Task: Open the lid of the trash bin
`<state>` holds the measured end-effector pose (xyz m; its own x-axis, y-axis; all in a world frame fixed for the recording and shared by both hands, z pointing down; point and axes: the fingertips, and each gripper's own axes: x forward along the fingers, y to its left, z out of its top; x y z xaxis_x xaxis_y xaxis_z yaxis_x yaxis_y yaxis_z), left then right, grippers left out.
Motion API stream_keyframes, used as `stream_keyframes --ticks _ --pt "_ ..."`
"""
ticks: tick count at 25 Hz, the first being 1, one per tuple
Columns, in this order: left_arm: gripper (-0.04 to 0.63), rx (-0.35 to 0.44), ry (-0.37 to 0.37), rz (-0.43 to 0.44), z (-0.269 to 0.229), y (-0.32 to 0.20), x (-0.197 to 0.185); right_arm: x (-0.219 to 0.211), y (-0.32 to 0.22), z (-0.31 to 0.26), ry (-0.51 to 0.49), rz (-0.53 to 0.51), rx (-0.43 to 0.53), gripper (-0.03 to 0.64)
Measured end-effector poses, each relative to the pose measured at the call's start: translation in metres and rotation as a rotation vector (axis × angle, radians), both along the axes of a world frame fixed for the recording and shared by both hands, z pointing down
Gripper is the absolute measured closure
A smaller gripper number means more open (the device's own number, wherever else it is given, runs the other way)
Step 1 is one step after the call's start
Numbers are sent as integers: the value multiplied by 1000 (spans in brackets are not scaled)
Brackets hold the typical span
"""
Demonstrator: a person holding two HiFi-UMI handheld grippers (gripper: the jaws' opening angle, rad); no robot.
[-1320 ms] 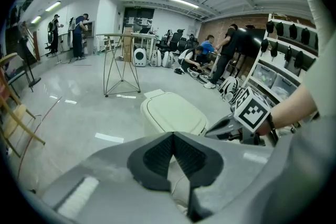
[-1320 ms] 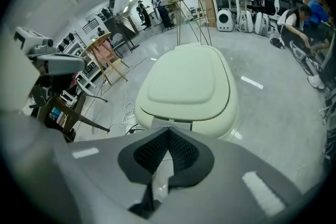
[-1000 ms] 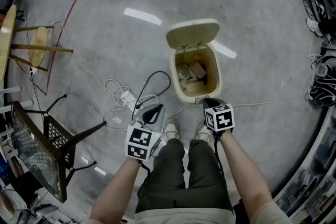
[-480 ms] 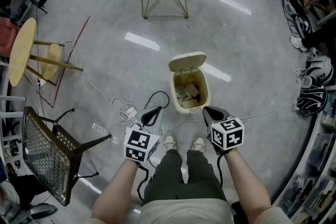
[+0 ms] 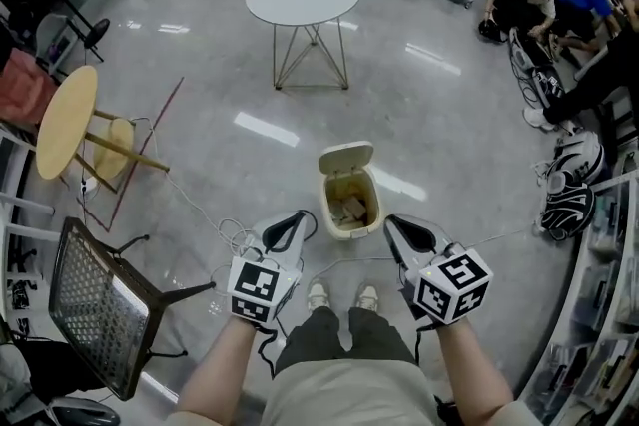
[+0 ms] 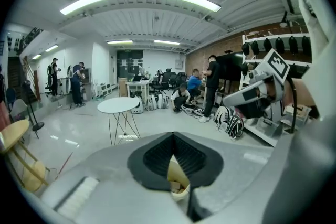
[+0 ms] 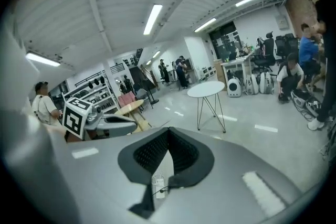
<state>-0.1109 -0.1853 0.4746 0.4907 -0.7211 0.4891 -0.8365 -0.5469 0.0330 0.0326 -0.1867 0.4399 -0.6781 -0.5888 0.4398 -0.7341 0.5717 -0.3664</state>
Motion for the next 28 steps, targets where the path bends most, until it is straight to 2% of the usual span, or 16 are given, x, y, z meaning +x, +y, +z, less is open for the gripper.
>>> stream_keyframes --ticks 8,15,18,21,28 --pt "594 136 39 13 -110 32 0 -2 29 -131 5 -23 253 614" --pt "594 258 41 -17 -198 58 -15 4 56 -204 -32 27 408 614" --pt "594 318 86 -35 -234 67 -11 8 66 -233 -62 35 486 614" --pt "594 355 122 -50 -256 77 -10 7 77 -256 -79 23 544 614" --pt "594 397 112 -38 -273 90 -7 8 93 -285 -96 -2 599 614"
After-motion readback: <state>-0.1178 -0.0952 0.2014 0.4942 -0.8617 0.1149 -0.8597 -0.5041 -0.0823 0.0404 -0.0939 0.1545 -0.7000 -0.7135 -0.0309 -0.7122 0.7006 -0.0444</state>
